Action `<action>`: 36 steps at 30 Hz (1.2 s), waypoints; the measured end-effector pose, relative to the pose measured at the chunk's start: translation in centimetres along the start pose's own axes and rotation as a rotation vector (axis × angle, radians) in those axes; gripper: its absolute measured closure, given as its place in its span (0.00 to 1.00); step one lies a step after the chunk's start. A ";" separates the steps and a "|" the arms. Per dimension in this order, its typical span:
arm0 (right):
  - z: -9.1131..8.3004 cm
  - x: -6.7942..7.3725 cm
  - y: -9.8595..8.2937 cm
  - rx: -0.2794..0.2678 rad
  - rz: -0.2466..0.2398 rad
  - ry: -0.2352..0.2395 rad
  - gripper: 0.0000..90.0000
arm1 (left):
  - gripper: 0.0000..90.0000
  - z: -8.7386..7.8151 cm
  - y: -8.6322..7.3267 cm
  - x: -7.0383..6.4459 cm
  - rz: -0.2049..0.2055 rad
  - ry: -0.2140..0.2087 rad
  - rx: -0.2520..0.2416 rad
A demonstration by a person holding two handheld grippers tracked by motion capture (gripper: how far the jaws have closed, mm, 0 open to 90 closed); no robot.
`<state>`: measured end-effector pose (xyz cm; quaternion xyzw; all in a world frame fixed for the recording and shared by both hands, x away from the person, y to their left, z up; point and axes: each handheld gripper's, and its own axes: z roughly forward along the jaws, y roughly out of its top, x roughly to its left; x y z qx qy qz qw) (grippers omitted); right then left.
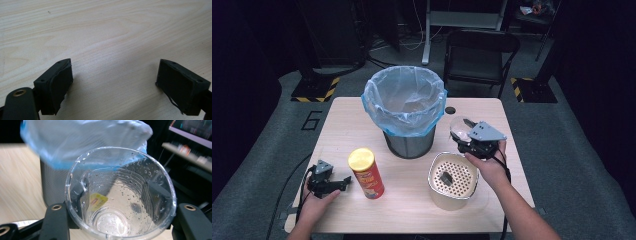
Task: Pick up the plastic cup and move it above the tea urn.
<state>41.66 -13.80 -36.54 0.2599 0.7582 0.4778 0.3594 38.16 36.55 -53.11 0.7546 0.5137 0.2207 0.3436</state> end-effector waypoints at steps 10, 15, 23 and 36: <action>1.0 -2.8 0.3 0.027 0.315 0.046 0.43 | 0.15 0.0 0.0 0.0 0.000 0.000 0.000; 1.1 -3.8 0.4 0.021 0.342 0.048 0.43 | 0.15 0.0 0.0 0.0 0.000 0.000 0.000; 0.6 -4.6 0.8 0.034 0.323 0.045 0.42 | 0.15 0.0 0.0 0.0 0.001 0.000 0.000; -0.2 -4.3 1.5 0.053 0.279 0.040 0.42 | 0.15 0.0 0.0 0.0 0.001 0.000 0.000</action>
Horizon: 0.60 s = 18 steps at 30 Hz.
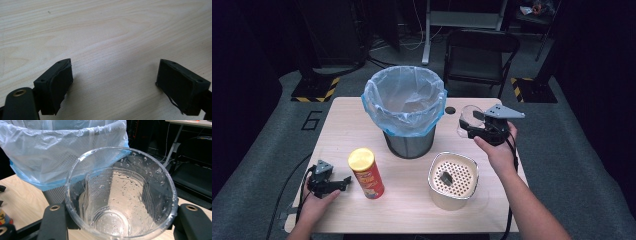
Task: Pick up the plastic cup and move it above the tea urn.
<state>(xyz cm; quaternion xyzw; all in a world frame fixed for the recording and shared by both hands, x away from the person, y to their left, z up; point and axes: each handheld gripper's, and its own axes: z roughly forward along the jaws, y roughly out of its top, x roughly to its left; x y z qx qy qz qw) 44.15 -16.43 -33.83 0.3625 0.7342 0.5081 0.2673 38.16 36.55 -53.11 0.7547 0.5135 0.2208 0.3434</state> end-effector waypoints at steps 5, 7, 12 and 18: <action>-0.9 0.7 1.0 0.001 -0.009 0.033 0.43 | 0.15 0.0 0.0 0.0 0.001 0.000 0.000; -1.2 1.0 1.4 0.001 -0.010 0.044 0.43 | 0.15 0.0 0.0 0.0 0.000 0.000 0.000; -2.6 2.7 5.8 -0.019 -0.058 0.072 0.43 | 0.15 0.0 0.0 0.0 0.000 0.003 -0.001; -2.1 4.3 11.4 -0.031 -0.077 0.090 0.42 | 0.15 -0.1 0.0 0.1 0.002 -0.006 0.010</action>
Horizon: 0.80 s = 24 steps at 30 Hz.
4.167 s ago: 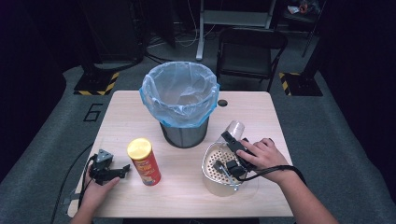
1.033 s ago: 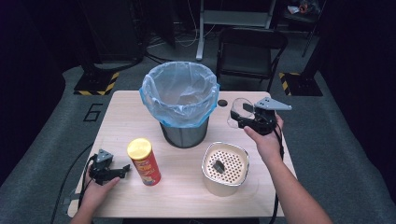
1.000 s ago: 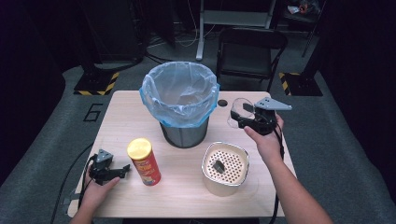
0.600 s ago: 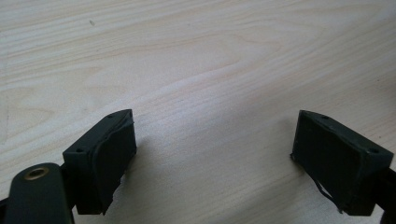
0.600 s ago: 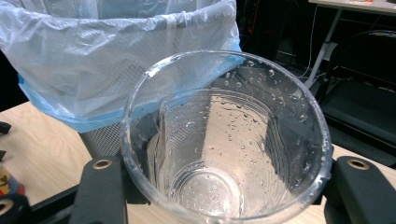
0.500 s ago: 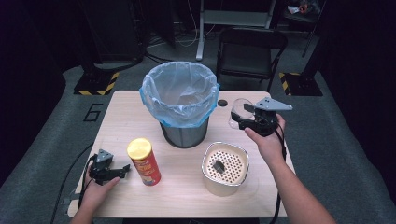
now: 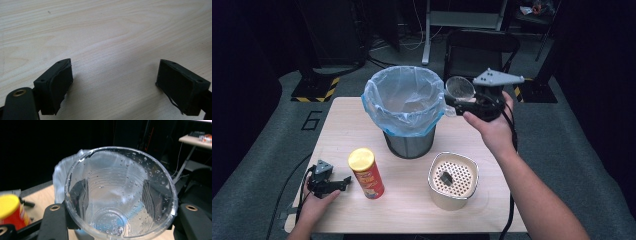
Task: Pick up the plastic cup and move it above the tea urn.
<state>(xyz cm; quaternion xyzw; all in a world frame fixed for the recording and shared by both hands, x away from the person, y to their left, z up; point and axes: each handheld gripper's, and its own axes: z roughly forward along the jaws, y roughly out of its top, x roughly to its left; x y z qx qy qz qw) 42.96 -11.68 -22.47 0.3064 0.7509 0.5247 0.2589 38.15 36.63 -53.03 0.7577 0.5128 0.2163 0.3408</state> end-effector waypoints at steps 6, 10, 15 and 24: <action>2.2 0.6 4.1 -0.014 0.006 0.031 0.41 | 0.15 0.1 -0.1 0.0 -0.009 0.001 -0.014; 3.7 1.1 5.1 -0.004 -0.008 0.054 0.41 | 0.15 0.0 0.0 0.1 0.013 0.003 0.000; 6.9 1.8 5.4 0.030 0.011 0.086 0.41 | 0.15 0.0 0.0 0.1 0.015 0.000 0.001; 11.0 2.7 4.2 0.056 0.017 0.057 0.40 | 0.15 0.0 0.0 0.1 0.016 0.000 0.001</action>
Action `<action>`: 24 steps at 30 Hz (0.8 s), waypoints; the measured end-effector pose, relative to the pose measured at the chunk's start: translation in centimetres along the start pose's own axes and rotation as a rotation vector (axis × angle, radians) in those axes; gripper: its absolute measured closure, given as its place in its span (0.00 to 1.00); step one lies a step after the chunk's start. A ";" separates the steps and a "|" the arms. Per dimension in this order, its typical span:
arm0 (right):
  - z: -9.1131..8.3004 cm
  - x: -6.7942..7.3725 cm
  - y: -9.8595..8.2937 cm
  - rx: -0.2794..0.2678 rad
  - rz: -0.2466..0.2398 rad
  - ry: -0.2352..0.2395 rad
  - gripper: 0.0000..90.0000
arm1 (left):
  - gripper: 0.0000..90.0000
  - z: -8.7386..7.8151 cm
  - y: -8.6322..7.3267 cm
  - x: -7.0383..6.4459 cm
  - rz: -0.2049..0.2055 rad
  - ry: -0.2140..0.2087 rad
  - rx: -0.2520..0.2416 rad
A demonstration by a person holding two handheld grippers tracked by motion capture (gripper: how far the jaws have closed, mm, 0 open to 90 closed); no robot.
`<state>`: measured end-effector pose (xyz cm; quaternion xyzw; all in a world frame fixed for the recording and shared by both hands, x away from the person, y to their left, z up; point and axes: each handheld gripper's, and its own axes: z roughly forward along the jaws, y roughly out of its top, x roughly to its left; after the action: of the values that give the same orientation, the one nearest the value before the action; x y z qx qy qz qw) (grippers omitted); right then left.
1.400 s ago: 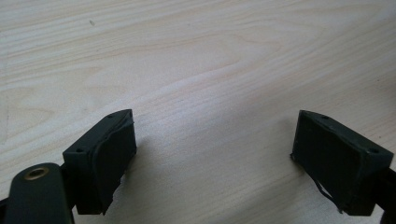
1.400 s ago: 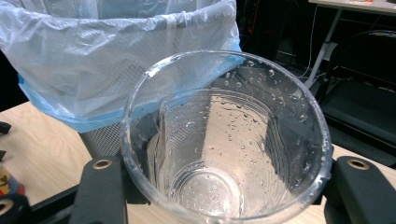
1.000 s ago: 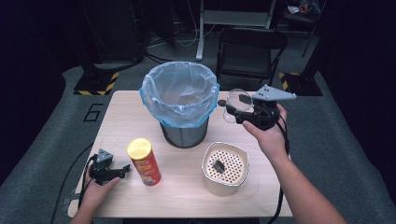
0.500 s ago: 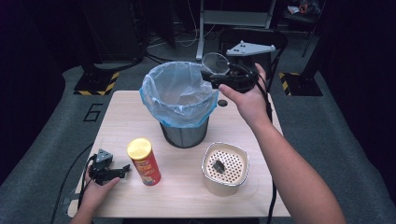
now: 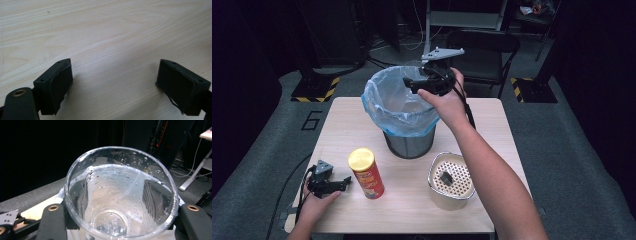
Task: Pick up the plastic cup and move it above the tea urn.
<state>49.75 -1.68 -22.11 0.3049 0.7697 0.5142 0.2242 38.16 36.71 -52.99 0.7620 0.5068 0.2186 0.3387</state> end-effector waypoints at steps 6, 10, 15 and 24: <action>1.9 -0.3 -1.0 0.010 0.029 -0.008 0.39 | 0.14 0.0 0.0 0.0 -0.002 -0.003 0.002; 2.7 -0.4 -1.2 0.019 0.046 -0.003 0.38 | 0.14 0.0 0.0 0.0 -0.003 -0.003 0.002; 3.4 -0.2 -1.3 0.038 0.039 0.006 0.27 | 0.14 0.0 0.0 0.0 -0.001 -0.002 0.002; 2.1 -0.8 -1.9 0.004 0.064 -0.038 0.12 | 0.16 -0.1 0.0 0.0 -0.006 0.001 0.001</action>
<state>51.26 -1.38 -24.69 0.3397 0.7562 0.5136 0.2214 38.11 36.74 -52.97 0.7605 0.5093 0.2177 0.3388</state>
